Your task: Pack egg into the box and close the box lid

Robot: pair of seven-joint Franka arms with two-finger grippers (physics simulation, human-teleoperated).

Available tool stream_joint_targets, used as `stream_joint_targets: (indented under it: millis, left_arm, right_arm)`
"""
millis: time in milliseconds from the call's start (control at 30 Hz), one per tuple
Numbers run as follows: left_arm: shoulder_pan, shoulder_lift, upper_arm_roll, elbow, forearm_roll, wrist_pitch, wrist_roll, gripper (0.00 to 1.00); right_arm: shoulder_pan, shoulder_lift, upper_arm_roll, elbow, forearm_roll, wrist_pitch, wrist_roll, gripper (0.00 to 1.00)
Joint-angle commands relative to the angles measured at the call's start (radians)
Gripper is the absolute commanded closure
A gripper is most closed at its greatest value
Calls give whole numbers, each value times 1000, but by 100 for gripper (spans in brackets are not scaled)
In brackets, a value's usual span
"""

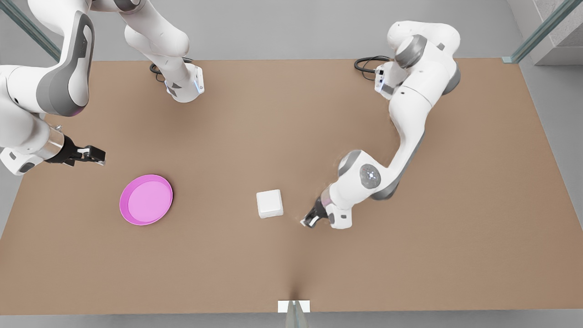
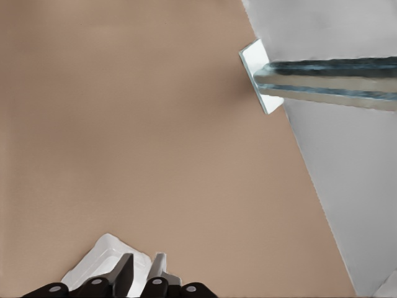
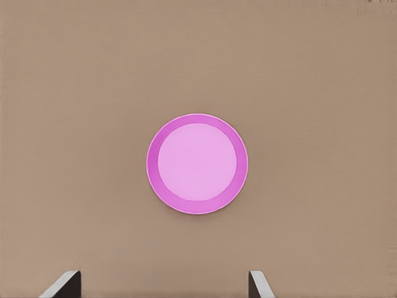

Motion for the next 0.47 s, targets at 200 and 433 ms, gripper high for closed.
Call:
stream_joint_targets:
  millis: [200,433]
  left_arm:
    - [130,-762,293,-263,57,-902,1465,0]
    - [132,-781,296,-286,43,-924,1622,0]
  right_arm:
    - [0,-1,-1,2,-1,3,-43,0]
    - [16,27,1,-3,-47,17,-47,0]
